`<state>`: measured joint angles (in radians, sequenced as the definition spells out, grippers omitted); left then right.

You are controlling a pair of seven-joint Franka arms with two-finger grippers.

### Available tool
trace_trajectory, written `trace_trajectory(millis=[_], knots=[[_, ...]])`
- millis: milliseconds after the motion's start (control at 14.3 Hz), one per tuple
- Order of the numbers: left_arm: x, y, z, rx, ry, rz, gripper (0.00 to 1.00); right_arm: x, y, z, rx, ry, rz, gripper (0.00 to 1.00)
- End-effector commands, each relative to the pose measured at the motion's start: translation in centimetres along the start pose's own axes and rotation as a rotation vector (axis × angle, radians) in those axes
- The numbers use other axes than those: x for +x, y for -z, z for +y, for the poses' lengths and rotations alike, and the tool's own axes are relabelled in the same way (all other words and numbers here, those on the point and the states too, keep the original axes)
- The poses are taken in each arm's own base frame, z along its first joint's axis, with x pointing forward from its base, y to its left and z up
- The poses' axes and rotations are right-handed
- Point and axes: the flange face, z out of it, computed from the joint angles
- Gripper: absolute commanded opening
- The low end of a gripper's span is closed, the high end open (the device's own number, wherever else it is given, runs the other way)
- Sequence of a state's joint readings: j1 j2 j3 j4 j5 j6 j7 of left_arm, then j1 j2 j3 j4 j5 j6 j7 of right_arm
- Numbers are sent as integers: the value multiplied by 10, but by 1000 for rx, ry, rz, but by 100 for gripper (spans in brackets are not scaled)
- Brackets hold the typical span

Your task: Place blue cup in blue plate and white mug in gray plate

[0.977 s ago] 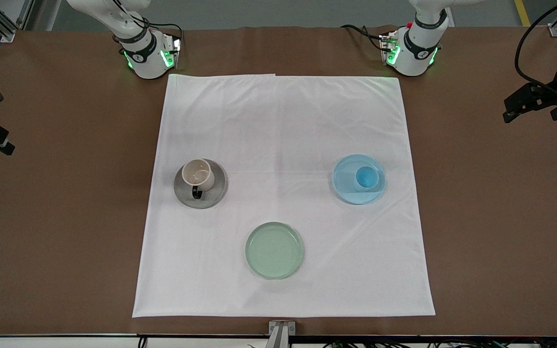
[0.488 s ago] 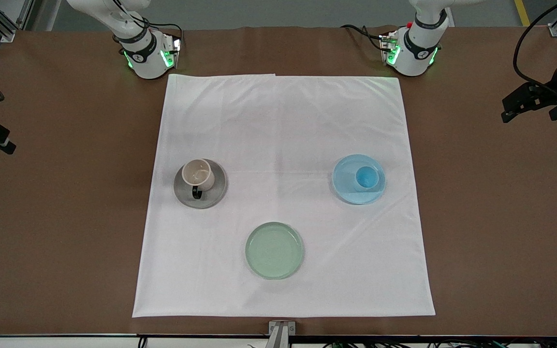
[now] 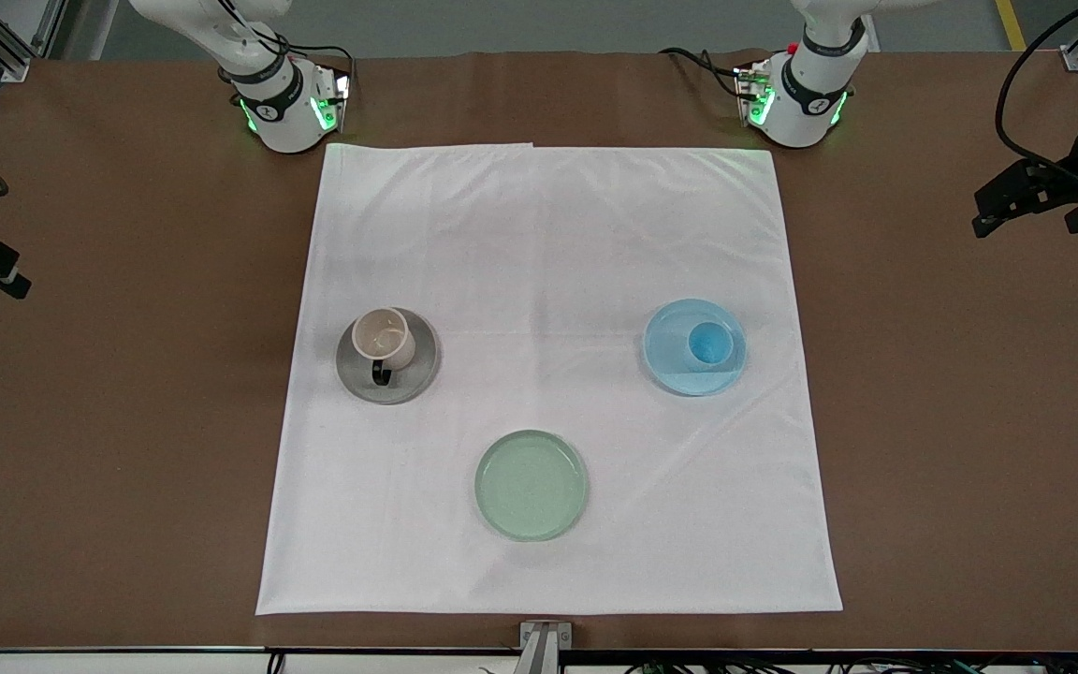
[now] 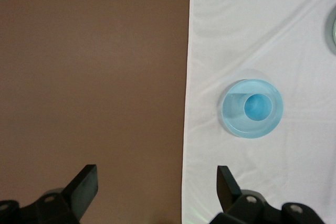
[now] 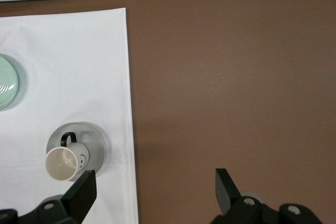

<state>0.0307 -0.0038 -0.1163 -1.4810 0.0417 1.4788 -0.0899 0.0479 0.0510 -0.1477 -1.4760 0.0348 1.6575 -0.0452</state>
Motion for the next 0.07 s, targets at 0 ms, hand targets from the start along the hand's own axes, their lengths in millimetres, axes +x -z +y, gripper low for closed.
trace_trajectory(millis=[0], knots=[[2, 5, -1, -20, -9, 9, 100, 0, 4, 0, -10, 2, -4, 100]])
